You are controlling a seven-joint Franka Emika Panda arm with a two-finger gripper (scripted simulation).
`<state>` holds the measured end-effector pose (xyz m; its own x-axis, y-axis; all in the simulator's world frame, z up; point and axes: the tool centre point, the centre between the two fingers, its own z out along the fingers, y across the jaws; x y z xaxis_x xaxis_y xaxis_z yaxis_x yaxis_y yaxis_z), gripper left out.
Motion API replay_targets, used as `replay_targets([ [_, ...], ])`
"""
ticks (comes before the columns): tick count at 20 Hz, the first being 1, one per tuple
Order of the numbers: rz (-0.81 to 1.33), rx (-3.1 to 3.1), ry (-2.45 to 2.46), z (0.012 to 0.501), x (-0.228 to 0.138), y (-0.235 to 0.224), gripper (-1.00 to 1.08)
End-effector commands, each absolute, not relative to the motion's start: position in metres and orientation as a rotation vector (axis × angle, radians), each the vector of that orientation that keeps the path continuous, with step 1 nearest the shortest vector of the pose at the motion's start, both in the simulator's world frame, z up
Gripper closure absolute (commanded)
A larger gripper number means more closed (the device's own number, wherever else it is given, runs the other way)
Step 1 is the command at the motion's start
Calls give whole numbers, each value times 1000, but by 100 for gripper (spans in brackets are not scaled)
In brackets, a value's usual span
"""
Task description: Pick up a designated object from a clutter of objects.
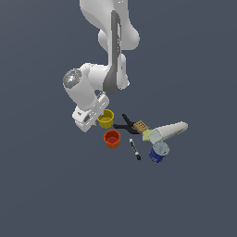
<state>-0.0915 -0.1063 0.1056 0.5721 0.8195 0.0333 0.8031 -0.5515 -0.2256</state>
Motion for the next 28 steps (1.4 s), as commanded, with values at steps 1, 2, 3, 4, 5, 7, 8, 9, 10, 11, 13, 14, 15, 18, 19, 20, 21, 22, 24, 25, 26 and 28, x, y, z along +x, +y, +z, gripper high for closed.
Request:
replay_targets([
  [1,109,-2564,-1386,101,-95,-107,-20],
  [2,108,-2557,-1394,99,-97,-107,-20],
  [3,107,-2551,-1402,98,-98,-107,-20],
  [4,107,-2546,-1408,97,-98,-108,-20],
  [5,107,-2541,-1413,96,-99,-108,-20],
  [7,106,-2536,-1419,95,-100,-108,-20],
  [8,106,-2534,-1421,95,-100,-108,-20],
  [9,106,-2534,-1421,95,-101,-108,-20],
  [10,106,-2537,-1417,95,-100,-108,-20],
  [11,106,-2537,-1417,95,-100,-108,-20],
  [13,106,-2537,-1417,93,-101,-108,-20],
  [14,106,-2536,-1418,91,-101,-107,-20],
  [15,106,-2536,-1418,88,-102,-107,-20],
  [18,106,-2535,-1420,77,-104,-105,-20],
  [19,106,-2535,-1420,74,-105,-104,-20],
  [20,106,-2534,-1421,71,-106,-104,-20],
  [21,106,-2534,-1421,69,-106,-103,-20],
  [22,106,-2534,-1421,68,-106,-103,-20],
  [24,106,-2534,-1422,67,-107,-103,-20],
  [25,106,-2534,-1422,67,-107,-103,108],
  [26,106,-2534,-1422,67,-107,-103,108],
  [28,106,-2534,-1422,67,-107,-103,108],
])
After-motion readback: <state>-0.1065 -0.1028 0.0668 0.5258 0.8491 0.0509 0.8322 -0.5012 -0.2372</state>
